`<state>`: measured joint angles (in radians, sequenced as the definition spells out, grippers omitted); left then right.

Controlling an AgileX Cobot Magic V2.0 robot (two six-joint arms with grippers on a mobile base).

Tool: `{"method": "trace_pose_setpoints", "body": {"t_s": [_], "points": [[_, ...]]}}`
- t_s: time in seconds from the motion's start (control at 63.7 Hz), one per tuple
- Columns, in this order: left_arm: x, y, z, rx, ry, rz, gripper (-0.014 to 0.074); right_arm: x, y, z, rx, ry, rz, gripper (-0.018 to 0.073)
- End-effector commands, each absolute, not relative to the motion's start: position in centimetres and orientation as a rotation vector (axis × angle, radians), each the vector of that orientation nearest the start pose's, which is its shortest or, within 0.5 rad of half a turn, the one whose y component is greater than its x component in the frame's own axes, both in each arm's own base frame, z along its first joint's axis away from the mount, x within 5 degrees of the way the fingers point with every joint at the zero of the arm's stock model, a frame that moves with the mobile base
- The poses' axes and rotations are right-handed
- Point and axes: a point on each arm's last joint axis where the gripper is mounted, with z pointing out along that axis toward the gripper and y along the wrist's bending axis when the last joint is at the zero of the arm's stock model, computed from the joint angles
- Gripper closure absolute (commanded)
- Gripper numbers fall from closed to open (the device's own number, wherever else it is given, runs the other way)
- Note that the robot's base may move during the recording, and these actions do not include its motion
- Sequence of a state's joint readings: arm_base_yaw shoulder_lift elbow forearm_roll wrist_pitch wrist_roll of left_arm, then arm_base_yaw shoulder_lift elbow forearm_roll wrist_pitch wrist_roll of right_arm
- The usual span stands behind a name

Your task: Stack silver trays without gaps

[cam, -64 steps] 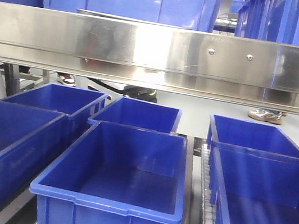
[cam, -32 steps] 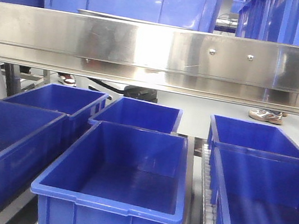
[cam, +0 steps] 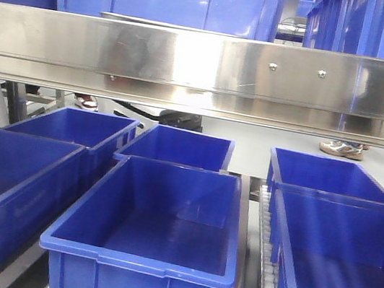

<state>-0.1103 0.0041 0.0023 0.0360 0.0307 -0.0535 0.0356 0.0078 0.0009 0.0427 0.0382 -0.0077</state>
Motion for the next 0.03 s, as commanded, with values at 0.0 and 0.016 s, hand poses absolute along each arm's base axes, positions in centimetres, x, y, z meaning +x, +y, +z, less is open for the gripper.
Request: {"method": "trace_pose_setpoints", "body": {"t_s": [0.0, 0.016], "points": [[5.59, -0.65, 21.21, 0.074, 1.495, -0.108, 0.0602, 5.62, 0.17, 21.22, -0.003, 1.494, 0.045, 0.0632], [5.59, -0.65, 21.21, 0.074, 1.495, -0.108, 0.0602, 5.62, 0.17, 21.22, -0.003, 1.494, 0.045, 0.0632]]}}
